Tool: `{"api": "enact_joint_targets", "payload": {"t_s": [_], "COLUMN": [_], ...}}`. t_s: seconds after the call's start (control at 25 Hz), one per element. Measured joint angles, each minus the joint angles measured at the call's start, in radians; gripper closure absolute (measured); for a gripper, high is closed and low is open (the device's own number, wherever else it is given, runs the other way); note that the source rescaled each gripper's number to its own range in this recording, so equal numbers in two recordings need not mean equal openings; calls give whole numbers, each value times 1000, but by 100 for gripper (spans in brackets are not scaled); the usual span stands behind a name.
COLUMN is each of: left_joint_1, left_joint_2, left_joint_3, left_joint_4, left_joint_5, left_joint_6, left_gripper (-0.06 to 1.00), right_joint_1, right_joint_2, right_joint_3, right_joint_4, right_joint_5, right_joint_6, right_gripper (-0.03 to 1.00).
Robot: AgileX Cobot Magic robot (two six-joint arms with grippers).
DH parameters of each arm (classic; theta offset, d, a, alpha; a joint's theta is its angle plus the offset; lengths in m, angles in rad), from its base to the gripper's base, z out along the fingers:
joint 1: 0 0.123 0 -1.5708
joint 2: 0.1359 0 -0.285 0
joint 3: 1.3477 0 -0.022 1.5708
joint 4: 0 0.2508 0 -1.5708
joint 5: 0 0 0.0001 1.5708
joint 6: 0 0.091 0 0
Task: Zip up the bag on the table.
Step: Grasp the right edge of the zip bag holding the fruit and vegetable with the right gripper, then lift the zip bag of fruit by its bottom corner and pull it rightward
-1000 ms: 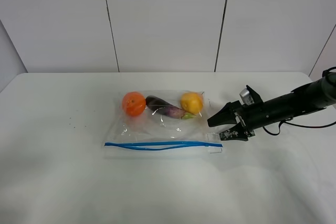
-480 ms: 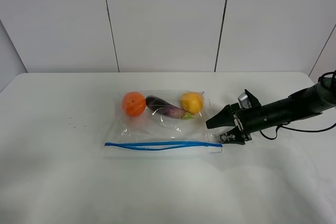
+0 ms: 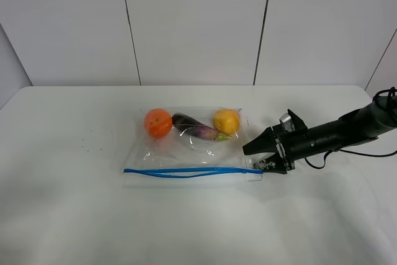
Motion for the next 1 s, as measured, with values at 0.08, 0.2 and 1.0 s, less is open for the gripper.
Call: {"api": "enact_joint_targets", "payload": {"t_s": [0.08, 0.2, 1.0], "left_joint_1": [0, 0, 0], "left_joint_2": [0, 0, 0], "left_joint_3": [0, 0, 0], "left_joint_4": [0, 0, 0], "left_joint_5": [0, 0, 0], "left_joint_6": [0, 0, 0], "left_gripper": [-6, -6, -6], "right_joint_1": [0, 0, 0], "right_joint_2": [0, 0, 6], "right_joint_3": [0, 0, 0], "right_joint_4": [3, 3, -16], "right_joint_5": [0, 2, 20], "right_joint_6": [0, 0, -29], "right_gripper": [19, 36, 97]}}
